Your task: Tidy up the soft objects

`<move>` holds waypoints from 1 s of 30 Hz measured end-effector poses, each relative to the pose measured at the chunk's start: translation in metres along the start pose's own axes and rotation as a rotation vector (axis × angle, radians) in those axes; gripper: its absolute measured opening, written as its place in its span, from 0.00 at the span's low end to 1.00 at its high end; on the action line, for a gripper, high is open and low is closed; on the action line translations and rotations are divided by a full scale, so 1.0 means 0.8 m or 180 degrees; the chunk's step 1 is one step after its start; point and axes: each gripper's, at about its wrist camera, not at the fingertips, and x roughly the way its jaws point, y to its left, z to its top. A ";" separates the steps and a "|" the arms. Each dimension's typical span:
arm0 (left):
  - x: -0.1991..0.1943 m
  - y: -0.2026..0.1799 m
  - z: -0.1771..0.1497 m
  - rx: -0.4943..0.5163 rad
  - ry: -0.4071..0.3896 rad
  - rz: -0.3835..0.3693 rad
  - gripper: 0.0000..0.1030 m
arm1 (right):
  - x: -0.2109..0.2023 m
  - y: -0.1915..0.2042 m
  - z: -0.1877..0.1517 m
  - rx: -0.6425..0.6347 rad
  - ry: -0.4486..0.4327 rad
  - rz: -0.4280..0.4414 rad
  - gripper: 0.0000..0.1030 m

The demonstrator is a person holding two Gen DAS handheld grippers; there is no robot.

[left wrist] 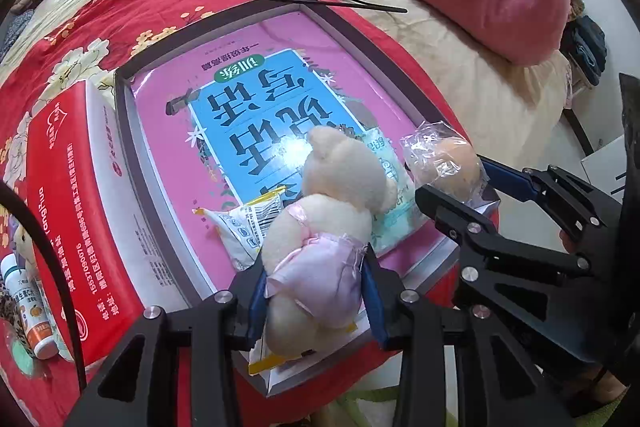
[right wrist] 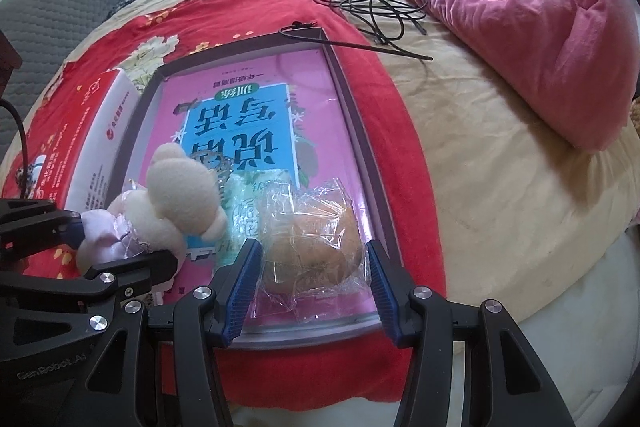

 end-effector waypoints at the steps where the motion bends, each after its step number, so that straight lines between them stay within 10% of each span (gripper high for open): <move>1: 0.000 0.000 0.000 -0.0004 -0.0001 0.0014 0.40 | 0.001 -0.001 0.001 0.0007 -0.0002 -0.0009 0.53; 30: 0.009 -0.008 0.008 0.0023 0.0080 -0.0071 0.42 | -0.038 -0.014 -0.010 -0.0026 -0.0153 -0.0258 0.61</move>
